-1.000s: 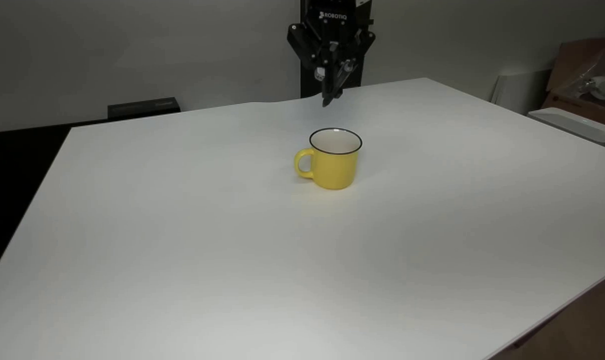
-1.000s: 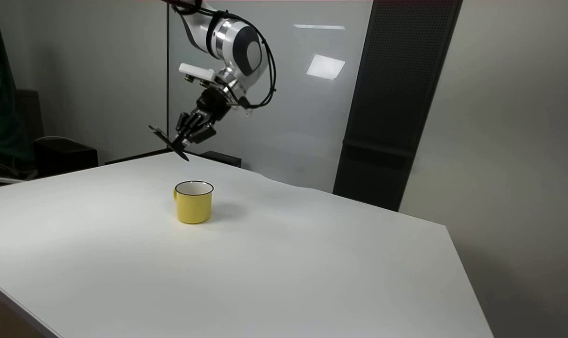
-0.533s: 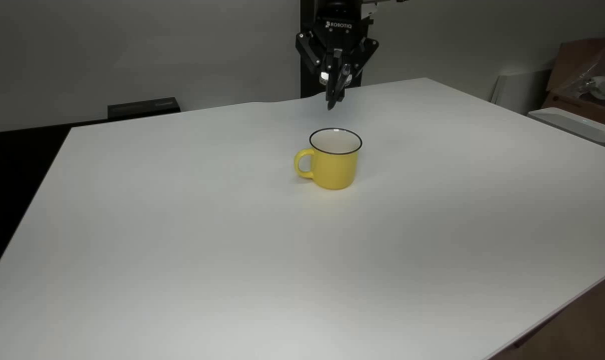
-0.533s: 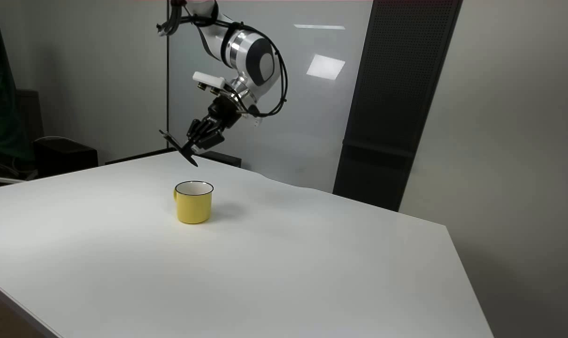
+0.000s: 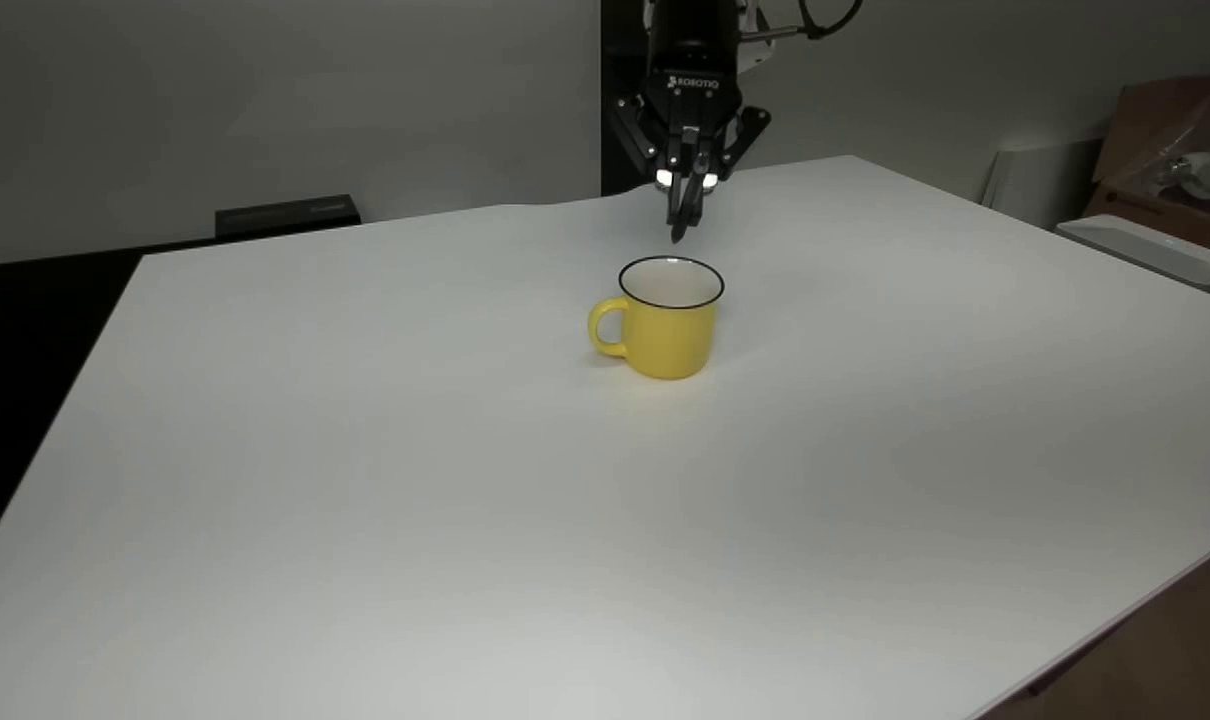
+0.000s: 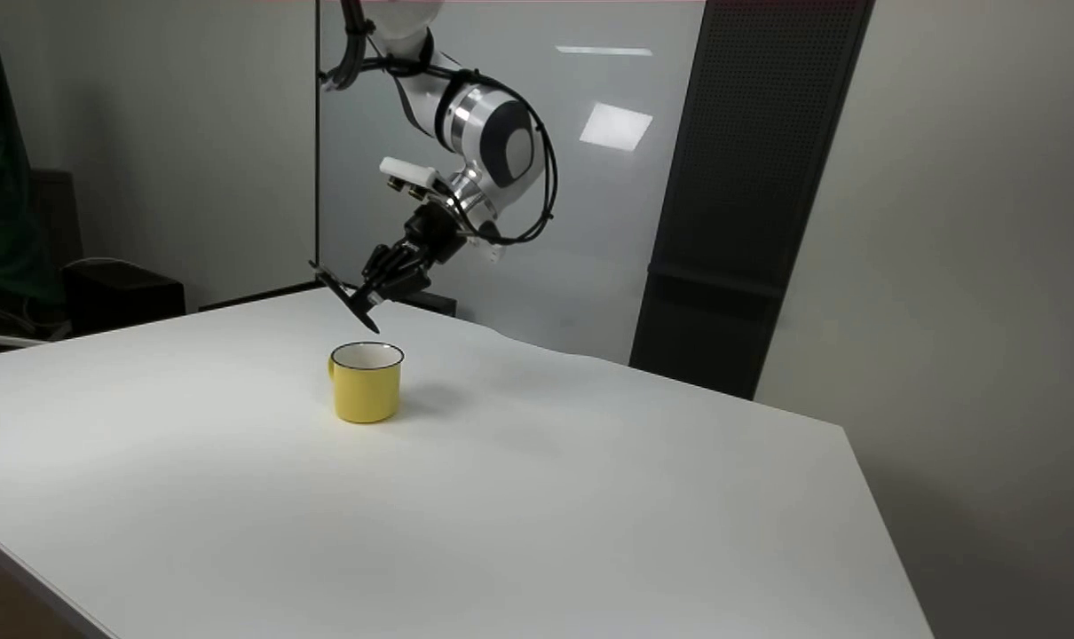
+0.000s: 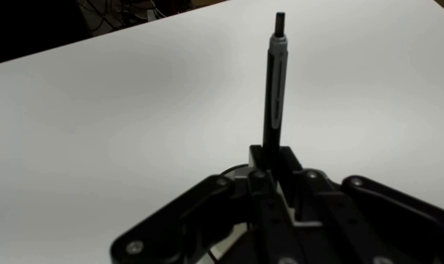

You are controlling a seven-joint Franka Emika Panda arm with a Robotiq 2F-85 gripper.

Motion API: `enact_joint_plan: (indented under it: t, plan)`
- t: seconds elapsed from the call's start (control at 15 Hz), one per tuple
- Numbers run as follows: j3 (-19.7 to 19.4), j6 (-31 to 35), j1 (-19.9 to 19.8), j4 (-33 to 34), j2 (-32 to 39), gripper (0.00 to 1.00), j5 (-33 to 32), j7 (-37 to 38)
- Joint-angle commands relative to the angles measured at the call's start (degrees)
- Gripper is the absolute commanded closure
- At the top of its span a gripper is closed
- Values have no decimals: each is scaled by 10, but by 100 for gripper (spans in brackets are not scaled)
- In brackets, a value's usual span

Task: Pick up the pen from the table and put it in the yellow cup.

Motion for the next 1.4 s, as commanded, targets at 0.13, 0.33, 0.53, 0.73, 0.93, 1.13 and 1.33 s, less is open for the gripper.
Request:
enact_joint_plan:
  t: [0.13,0.33,0.53,0.73,0.93,1.13,1.33]
  plan:
    - [4,-23,-16,40,33,97,20,30]
    - [6,-20,-18,46,45,97,27,27]
    - [8,-19,-18,52,56,97,31,26]
    - [9,-19,-17,61,67,97,32,28]
    - [12,-17,-19,71,75,97,34,27]
    - [15,-16,-22,82,81,97,35,21]
    - [17,-13,-23,89,85,54,37,18]
